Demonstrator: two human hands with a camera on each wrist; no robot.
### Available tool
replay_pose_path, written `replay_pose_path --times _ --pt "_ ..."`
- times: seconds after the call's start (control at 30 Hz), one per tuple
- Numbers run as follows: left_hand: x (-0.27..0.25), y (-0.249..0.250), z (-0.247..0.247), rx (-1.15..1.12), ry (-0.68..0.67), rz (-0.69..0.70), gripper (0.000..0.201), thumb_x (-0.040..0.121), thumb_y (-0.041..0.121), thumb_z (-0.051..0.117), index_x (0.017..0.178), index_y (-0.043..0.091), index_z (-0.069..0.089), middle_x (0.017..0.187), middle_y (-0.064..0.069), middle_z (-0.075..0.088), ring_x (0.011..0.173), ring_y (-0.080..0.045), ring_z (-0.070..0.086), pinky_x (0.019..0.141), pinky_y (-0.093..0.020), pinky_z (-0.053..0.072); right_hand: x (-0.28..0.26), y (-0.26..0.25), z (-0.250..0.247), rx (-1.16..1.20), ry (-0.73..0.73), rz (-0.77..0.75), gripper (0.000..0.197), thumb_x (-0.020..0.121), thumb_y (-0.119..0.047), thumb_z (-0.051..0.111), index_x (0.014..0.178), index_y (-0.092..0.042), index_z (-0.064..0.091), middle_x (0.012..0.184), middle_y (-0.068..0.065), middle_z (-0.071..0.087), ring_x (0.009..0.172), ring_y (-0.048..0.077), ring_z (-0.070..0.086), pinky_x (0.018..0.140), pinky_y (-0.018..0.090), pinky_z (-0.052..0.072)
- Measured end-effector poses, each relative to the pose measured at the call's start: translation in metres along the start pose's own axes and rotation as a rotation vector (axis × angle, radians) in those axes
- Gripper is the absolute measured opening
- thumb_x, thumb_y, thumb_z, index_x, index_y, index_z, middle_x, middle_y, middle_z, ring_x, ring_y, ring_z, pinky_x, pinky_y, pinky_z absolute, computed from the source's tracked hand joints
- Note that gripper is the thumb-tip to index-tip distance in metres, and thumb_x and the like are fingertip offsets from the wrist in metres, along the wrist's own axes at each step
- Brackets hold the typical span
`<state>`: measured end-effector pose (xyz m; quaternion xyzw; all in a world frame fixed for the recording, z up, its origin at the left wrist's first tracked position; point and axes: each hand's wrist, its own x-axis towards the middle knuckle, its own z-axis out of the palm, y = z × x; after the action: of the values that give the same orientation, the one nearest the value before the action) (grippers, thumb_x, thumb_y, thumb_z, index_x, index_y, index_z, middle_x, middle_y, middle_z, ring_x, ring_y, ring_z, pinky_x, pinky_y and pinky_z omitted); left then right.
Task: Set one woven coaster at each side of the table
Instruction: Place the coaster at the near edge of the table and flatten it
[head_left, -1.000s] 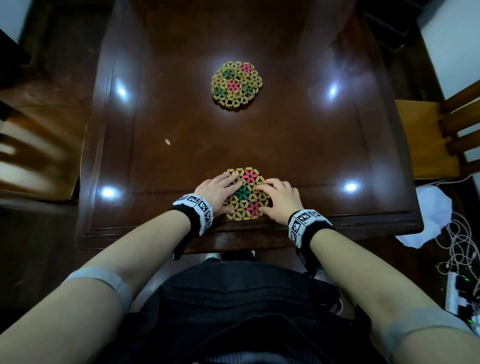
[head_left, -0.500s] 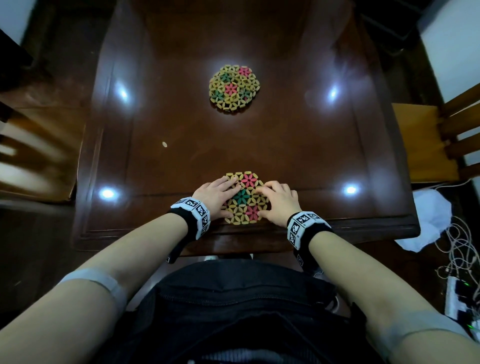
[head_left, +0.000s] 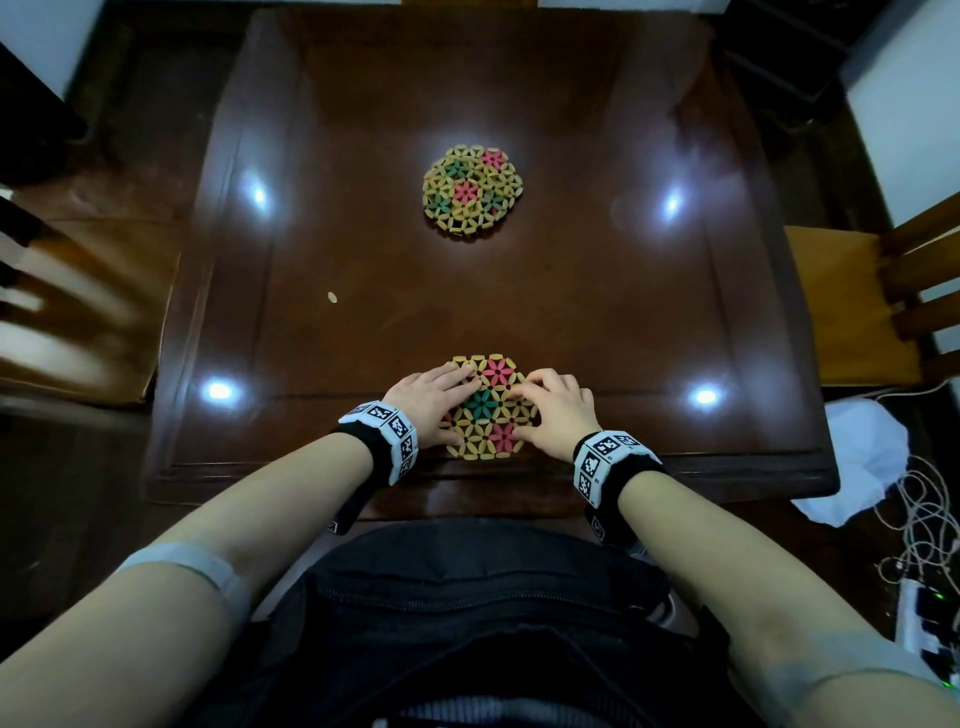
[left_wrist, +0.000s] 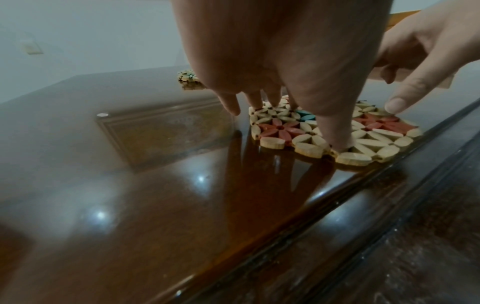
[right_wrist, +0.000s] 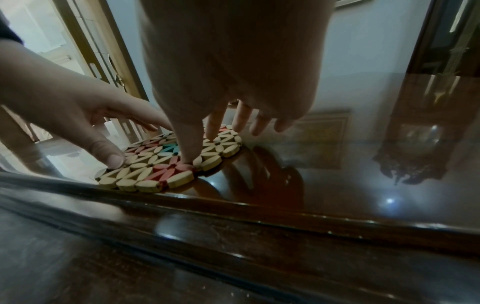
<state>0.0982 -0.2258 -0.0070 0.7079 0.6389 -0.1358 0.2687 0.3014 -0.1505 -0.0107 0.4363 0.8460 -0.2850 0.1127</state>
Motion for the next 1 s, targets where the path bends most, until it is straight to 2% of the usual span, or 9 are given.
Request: replay_pose_path --times 0.1,0.27,0.37,0.63,1.0 --pt "-0.0010 -0.0010 -0.0017 -0.021 0.030 0.005 0.085 0.084 0.050 0.059 0.150 0.032 0.010 0.162 0.006 0.007 0.149 -0.016 0.009 0.119 -0.039 0.016 0.0038 0.0056 -0.0037 0.047 0.019 -0.012 0.049 0.081 -0.039 0.069 0.127 -0.037 0.052 0.138 -0.007 0.039 0.128 0.021 0.032 0.106 0.041 0.025" --pt "-0.0025 -0.0013 0.0020 -0.024 0.099 0.004 0.084 0.083 0.056 0.058 0.150 0.030 0.016 0.161 0.007 0.013 0.148 -0.015 0.012 0.119 -0.038 0.014 0.0067 0.0099 -0.0058 0.001 -0.012 -0.053 0.062 0.081 -0.042 0.068 0.138 -0.039 0.042 0.145 -0.007 0.035 0.131 0.022 0.030 0.107 0.042 0.024" --pt "-0.0027 -0.0021 0.0049 -0.002 0.081 -0.002 0.087 0.080 0.058 0.059 0.150 0.031 0.015 0.161 0.007 0.011 0.149 -0.014 0.009 0.120 -0.037 0.013 0.0074 0.0097 -0.0035 -0.024 -0.033 -0.047 0.066 0.080 -0.044 0.068 0.140 -0.040 0.039 0.147 -0.007 0.033 0.132 0.023 0.029 0.108 0.043 0.025" --pt "-0.0009 0.0004 0.0005 -0.022 0.033 -0.006 0.087 0.083 0.053 0.060 0.151 0.030 0.012 0.162 0.007 0.004 0.149 -0.015 0.003 0.119 -0.038 0.011 0.0097 0.0089 -0.0047 -0.014 -0.032 -0.032 0.067 0.079 -0.044 0.069 0.139 -0.040 0.039 0.145 -0.007 0.036 0.132 0.023 0.029 0.107 0.043 0.026" --pt "0.0003 -0.0008 0.0036 -0.086 0.063 -0.008 0.087 0.081 0.055 0.061 0.150 0.030 0.016 0.161 0.008 0.009 0.149 -0.015 0.007 0.119 -0.037 0.013 0.0103 0.0100 -0.0053 0.009 -0.053 -0.032 0.067 0.078 -0.044 0.071 0.138 -0.040 0.040 0.145 -0.007 0.035 0.131 0.022 0.029 0.107 0.042 0.025"
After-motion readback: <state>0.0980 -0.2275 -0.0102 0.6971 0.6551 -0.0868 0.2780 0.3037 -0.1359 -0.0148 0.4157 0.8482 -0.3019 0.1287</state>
